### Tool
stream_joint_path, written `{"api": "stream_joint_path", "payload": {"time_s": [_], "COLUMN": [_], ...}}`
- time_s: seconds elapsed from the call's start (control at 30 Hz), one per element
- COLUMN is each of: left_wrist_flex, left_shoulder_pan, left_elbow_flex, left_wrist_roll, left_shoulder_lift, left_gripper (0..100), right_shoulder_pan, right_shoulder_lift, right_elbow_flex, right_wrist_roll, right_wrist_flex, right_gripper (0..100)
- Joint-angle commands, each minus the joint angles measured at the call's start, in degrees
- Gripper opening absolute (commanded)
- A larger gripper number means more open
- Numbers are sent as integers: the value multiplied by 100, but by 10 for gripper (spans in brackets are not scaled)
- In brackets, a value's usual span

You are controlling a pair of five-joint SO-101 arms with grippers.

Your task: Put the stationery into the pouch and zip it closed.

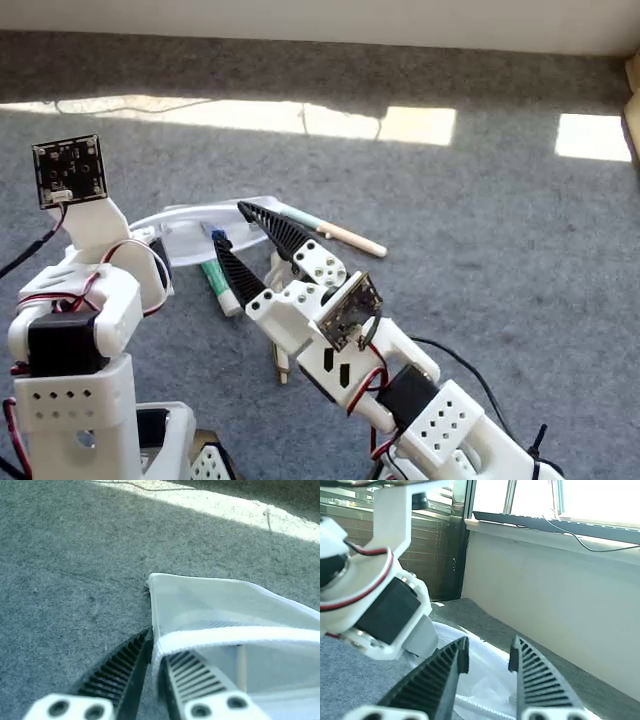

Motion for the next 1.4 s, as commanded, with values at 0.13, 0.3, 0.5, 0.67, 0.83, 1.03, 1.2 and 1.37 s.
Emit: {"api": "stream_joint_path", "payload": {"time_s": [0.13, 0.3, 0.5, 0.67, 0.83, 1.03, 1.2, 1.37], "left_wrist_flex": [-35, -44, -44, -44, -44, -44, -44, -44], "left_shoulder_pan": [-75, -374, -479, -760, -760, -760, -760, -760], "left_elbow_flex": [-84, -84, -84, -84, -57, -48, -48, -48], "left_wrist_roll": [35, 35, 35, 44, 44, 44, 44, 44], "left_shoulder_lift": [-40, -40, -40, -40, -40, -40, -40, -40], "left_gripper": [7, 7, 7, 7, 7, 7, 7, 7], "right_shoulder_pan": [576, 884, 1253, 1604, 1912, 2369, 2563, 2571], "right_shoulder_lift": [-251, -409, -400, -356, 444, 1754, 2563, 2976], "right_elbow_flex": [-541, -1156, -1886, -2114, -2246, -2703, -2958, -3389], "right_wrist_roll": [18, 18, 18, 35, 44, 26, 44, 62], "right_wrist_flex": [1121, 2431, 3785, 4154, 4154, 4154, 4154, 4813], "right_gripper": [128, 128, 128, 128, 128, 128, 128, 128]}}
